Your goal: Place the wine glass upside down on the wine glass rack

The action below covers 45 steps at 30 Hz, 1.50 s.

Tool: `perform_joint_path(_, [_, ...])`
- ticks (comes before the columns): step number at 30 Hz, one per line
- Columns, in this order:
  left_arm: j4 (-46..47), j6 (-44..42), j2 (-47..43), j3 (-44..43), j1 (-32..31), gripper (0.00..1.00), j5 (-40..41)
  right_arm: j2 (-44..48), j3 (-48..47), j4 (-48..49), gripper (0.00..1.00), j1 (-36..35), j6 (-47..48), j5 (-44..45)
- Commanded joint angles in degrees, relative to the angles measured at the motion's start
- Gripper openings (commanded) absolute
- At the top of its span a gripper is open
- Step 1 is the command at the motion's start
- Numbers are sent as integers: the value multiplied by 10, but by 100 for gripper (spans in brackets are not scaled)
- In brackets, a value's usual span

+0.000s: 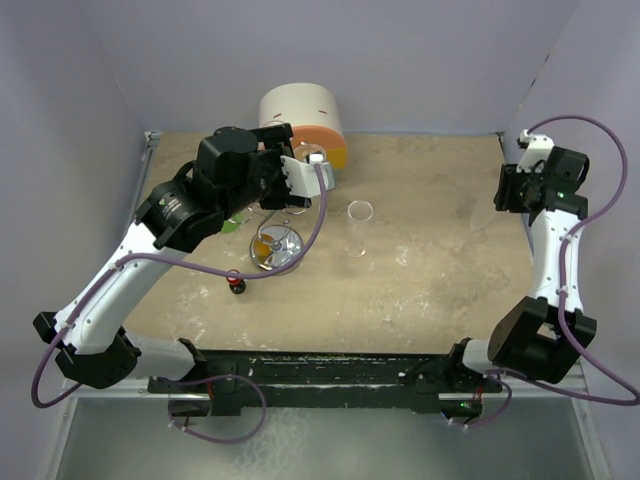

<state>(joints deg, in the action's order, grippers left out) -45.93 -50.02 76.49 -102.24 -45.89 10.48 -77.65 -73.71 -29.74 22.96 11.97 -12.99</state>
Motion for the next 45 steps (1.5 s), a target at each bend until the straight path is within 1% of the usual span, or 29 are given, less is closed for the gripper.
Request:
perform_joint_path(1, [26,5,-8,3,-1,91,1,-6,-31,-26,45,2,24,-12])
perform_joint_path(10, [26,6,-11,4,-1,92,-1,-24,-41,-28,30,3,30,-7])
perform_joint_path(18, [42,2,-10,15,-1,93,19,-30,-42,-35,16,2,35,-33])
perform_joint_path(24, [53,17,-9,8,0,93,28,-15,-55,-61,1,2,42,-81])
perform_joint_path(25, [55,20,-9,6,0,93,29,-9,-56,-56,0,2,52,-86])
perform_joint_path(28, [61,34,-10,-2,1,94,31,11,-58,-64,0,0,58,-152])
perform_joint_path(29, [62,41,-10,-6,1,97,32,17,-59,-70,0,-1,61,-166])
perform_joint_path(31, [66,58,-11,-15,5,99,26,29,-67,-80,0,-7,67,-181])
perform_joint_path(35, [69,100,-13,-35,20,99,6,55,-85,-100,0,-28,75,-221])
perform_joint_path(39, [74,155,-17,-53,43,99,-23,82,-114,-95,0,-72,58,-237])
perform_joint_path(42, [79,201,-17,-66,61,99,-47,93,-157,-87,0,-128,34,-229])
perform_joint_path(45, [85,262,-15,-77,85,99,-79,94,-209,-87,0,-149,13,-239])
